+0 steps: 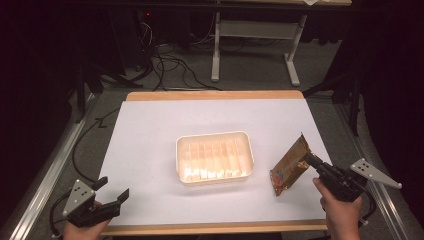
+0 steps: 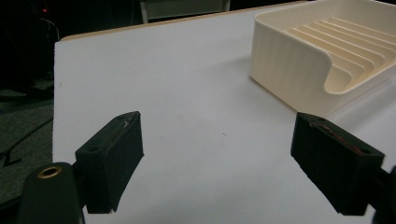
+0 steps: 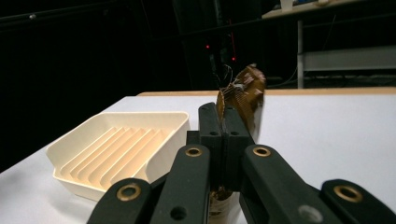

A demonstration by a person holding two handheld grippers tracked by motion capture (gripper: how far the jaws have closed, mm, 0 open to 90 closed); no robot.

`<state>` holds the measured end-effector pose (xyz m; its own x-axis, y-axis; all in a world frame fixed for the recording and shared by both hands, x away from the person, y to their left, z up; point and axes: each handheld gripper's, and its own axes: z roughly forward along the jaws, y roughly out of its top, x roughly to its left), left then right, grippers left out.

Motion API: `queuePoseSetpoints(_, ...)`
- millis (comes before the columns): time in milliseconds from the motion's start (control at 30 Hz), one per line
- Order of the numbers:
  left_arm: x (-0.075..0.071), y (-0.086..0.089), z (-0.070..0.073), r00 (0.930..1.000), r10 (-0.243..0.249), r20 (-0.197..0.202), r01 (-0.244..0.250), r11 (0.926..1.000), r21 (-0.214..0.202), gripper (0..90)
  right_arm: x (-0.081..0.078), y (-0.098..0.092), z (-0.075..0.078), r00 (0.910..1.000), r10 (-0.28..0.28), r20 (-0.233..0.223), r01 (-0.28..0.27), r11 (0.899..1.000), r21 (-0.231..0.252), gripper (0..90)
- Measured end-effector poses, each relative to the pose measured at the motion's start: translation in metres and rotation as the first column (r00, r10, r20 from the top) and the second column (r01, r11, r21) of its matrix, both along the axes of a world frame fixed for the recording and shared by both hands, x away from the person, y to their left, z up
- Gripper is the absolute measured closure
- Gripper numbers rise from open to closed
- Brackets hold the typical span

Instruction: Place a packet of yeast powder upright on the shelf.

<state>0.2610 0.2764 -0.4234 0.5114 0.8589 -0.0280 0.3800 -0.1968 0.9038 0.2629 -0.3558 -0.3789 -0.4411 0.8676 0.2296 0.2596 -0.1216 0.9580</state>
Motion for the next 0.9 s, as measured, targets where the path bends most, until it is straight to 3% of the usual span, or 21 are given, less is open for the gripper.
queuePoseSetpoints(233, -0.001, 0.000, 0.001, 0.9999, -0.005, 0.011, 0.005, 1.0000, -0.006, 17.3, -0.002, 0.008, 0.012, 0.9984, -0.004, 0.056, 0.005, 0.999, -0.032, 90.0)
queuePoseSetpoints(900, -0.001, -0.001, 0.001, 0.9999, -0.007, 0.014, 0.007, 0.9999, -0.007, 17.3, 0.009, 0.032, 0.041, 0.9941, 0.026, 0.106, -0.019, 0.998, -0.068, 90.0)
